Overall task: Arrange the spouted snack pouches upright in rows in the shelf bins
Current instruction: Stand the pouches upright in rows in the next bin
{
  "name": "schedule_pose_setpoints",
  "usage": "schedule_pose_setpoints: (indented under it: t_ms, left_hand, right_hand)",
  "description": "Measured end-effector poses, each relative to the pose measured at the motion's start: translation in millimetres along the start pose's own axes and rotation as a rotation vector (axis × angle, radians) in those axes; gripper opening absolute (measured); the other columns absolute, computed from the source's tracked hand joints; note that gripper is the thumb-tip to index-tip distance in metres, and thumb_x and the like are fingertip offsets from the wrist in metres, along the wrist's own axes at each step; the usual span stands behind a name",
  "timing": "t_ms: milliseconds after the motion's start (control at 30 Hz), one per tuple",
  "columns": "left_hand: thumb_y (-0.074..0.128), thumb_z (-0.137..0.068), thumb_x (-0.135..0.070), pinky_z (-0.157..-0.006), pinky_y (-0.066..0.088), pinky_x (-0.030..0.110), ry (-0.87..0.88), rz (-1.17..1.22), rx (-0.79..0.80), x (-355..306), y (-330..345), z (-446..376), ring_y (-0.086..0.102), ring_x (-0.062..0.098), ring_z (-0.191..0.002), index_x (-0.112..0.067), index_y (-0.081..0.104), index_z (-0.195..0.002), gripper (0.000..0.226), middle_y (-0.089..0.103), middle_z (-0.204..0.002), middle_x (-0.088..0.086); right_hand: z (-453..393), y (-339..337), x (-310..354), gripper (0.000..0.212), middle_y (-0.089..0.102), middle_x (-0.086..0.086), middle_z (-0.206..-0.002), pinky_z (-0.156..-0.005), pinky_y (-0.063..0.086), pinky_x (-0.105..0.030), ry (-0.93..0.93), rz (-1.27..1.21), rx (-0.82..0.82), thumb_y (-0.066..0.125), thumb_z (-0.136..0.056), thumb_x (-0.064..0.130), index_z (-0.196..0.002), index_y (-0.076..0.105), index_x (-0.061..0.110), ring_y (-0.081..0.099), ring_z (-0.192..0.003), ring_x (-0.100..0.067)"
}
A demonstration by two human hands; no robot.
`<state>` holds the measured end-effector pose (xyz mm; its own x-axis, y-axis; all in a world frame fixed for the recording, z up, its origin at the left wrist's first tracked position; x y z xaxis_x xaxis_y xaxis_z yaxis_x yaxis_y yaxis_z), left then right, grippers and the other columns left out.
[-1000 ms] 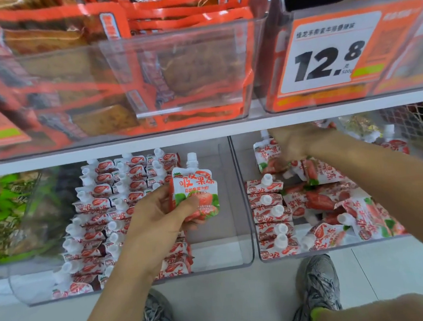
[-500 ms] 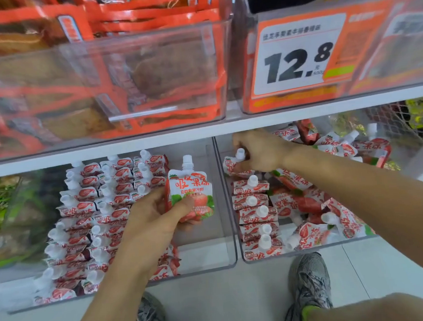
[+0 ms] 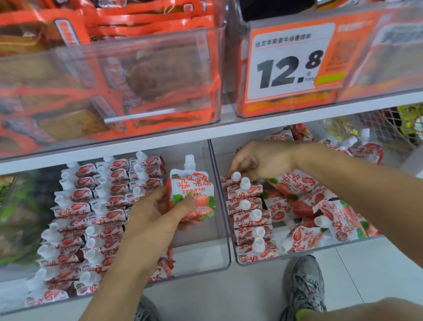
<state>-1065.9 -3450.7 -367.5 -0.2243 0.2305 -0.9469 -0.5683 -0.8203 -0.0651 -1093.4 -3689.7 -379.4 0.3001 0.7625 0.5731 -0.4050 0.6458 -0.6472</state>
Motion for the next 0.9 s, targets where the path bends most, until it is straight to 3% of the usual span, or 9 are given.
schedule_pose_setpoints:
  t_ms: [67,167,267,367,500,667,800,900]
  left_hand:
    - [0.071,-0.083,-0.015,-0.073,0.056,0.037,-0.004,0.012,-0.003,0.6,1.7,-1.2,0.074,0.022,-0.081,-0.020,0.066,-0.107,0.025,0.076,-0.094,-0.001]
    - [0.072,-0.083,-0.015,-0.076,0.057,0.039,-0.002,0.019,-0.015,1.6,2.5,-3.0,0.074,0.022,-0.083,-0.021,0.067,-0.106,0.025,0.076,-0.094,-0.001]
    - [0.073,-0.080,-0.018,-0.076,0.057,0.040,0.025,0.035,-0.019,2.0,3.0,-3.2,0.073,0.023,-0.084,-0.022,0.068,-0.105,0.025,0.076,-0.094,-0.001]
    - [0.072,-0.077,-0.020,-0.070,0.058,0.034,0.107,0.082,-0.053,-3.6,4.9,-2.1,0.073,0.023,-0.085,-0.018,0.068,-0.108,0.031,0.076,-0.097,0.001]
    - [0.068,-0.085,-0.007,-0.062,0.055,0.020,0.260,0.062,-0.079,-14.2,9.7,0.5,0.070,0.019,-0.081,-0.013,0.063,-0.119,0.035,0.074,-0.104,0.001]
    - [0.068,-0.082,-0.014,-0.063,0.058,0.027,0.340,0.056,-0.076,-23.4,14.3,1.9,0.070,0.023,-0.083,-0.012,0.063,-0.118,0.036,0.073,-0.104,0.001]
    - [0.068,-0.083,-0.015,-0.063,0.057,0.026,0.346,0.039,-0.082,-21.7,16.3,0.6,0.069,0.021,-0.073,-0.013,0.064,-0.116,0.033,0.074,-0.101,0.000]
    - [0.069,-0.080,-0.018,-0.062,0.055,0.022,0.352,0.045,-0.082,-21.9,16.8,1.6,0.069,0.020,-0.071,-0.013,0.063,-0.117,0.038,0.074,-0.102,0.001]
  right_hand:
    - [1.5,-0.1,5.8,0.047,0.066,0.019,-0.112,-0.093,0.052,-0.030,0.016,0.119,0.078,0.068,-0.087,0.004,-0.120,0.061,0.037,0.063,-0.104,-0.003]
    - [6.8,0.2,2.1,0.087,0.054,0.014,-0.120,-0.080,0.048,-0.028,0.087,0.291,0.195,0.080,-0.074,0.005,-0.140,0.037,0.043,0.054,-0.098,-0.004]
    - [3.5,2.7,-0.7,0.107,0.041,0.007,-0.149,-0.097,0.048,-0.035,0.125,0.397,0.134,0.090,-0.064,0.017,-0.148,0.028,0.039,0.048,-0.127,-0.019]
    - [2.8,4.9,-1.7,0.100,0.046,0.003,-0.144,-0.099,0.046,-0.034,0.132,0.399,0.081,0.092,-0.060,0.022,-0.145,0.040,0.027,0.048,-0.126,-0.023]
    - [6.0,13.8,4.4,0.080,0.057,0.007,-0.106,-0.078,0.047,-0.030,0.001,0.463,-0.030,0.093,-0.054,0.022,-0.123,0.053,0.028,0.058,-0.106,-0.022]
    - [14.8,11.5,5.4,0.067,0.064,-0.003,-0.109,-0.073,0.046,-0.030,-0.060,0.423,-0.278,0.093,-0.055,0.018,-0.114,0.062,0.023,0.060,-0.101,-0.025]
    - [16.9,2.8,3.3,0.067,0.065,-0.002,-0.109,-0.071,0.042,-0.029,-0.048,0.462,-0.268,0.093,-0.058,0.027,-0.118,0.063,0.025,0.058,-0.097,-0.022]
    - [14.4,2.2,-4.9,0.059,0.064,0.003,-0.101,-0.072,0.047,-0.028,-0.043,0.345,-0.224,0.093,-0.059,0.017,-0.110,0.067,0.029,0.060,-0.094,-0.017]
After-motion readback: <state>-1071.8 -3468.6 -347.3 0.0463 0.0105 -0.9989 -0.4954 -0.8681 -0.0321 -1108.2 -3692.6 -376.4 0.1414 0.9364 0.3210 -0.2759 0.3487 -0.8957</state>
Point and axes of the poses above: each hand's wrist, its own z-axis away from the middle knuckle, its own y-axis out of the palm, x = y × z, the point moved 5 cm from there along -z, towards the middle knuckle
